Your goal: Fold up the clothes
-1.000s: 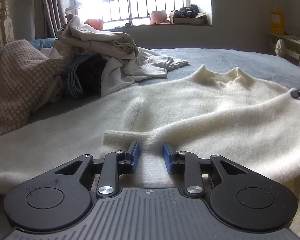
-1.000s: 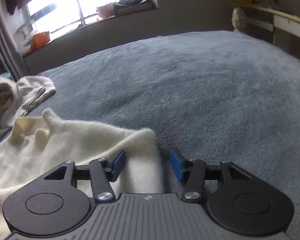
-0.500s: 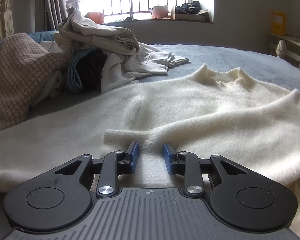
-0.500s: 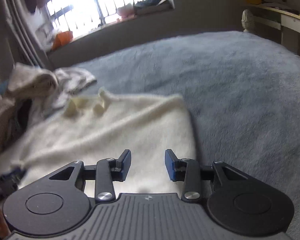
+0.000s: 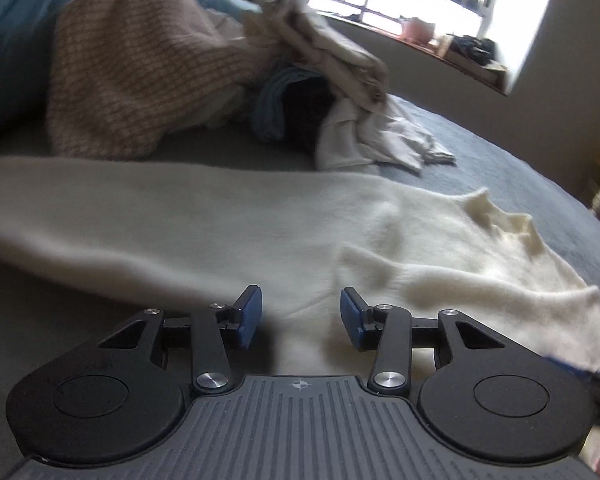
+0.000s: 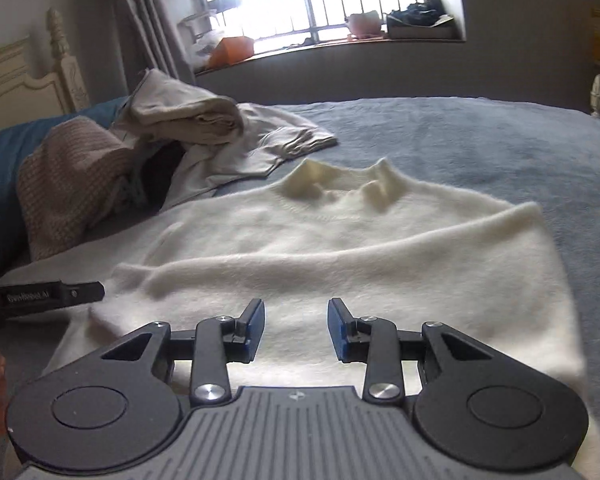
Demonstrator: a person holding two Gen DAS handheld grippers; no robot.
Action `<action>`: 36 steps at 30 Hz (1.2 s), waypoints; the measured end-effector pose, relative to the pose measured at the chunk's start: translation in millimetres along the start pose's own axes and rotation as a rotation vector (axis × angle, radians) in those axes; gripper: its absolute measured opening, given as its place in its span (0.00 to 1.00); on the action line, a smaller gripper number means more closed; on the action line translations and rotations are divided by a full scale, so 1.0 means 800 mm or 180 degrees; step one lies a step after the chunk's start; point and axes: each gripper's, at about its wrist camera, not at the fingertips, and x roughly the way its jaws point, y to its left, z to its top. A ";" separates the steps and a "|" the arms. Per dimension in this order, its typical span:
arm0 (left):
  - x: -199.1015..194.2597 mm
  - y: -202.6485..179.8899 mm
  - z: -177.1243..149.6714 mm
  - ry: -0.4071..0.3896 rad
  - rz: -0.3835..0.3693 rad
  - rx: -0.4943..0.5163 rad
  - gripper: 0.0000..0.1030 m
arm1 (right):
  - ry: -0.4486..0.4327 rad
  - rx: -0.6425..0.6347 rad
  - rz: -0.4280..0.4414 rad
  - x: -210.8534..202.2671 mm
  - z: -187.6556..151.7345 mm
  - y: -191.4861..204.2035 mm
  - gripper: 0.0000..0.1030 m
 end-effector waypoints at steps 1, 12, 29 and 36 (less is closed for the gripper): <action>-0.003 0.021 0.003 0.0006 0.0098 -0.0170 0.42 | 0.0121 -0.0036 -0.0065 0.020 -0.012 0.006 0.37; -0.032 0.202 0.020 -0.0365 0.0765 -0.1740 0.62 | -0.0085 -0.0047 -0.0155 0.022 -0.029 0.013 0.39; 0.007 0.271 0.053 -0.0491 0.1289 -0.2260 0.28 | -0.0167 0.0026 -0.0135 0.021 -0.034 0.011 0.39; -0.021 0.210 0.063 -0.0759 0.1382 -0.1581 0.12 | -0.0150 0.0042 -0.0116 0.021 -0.033 0.010 0.39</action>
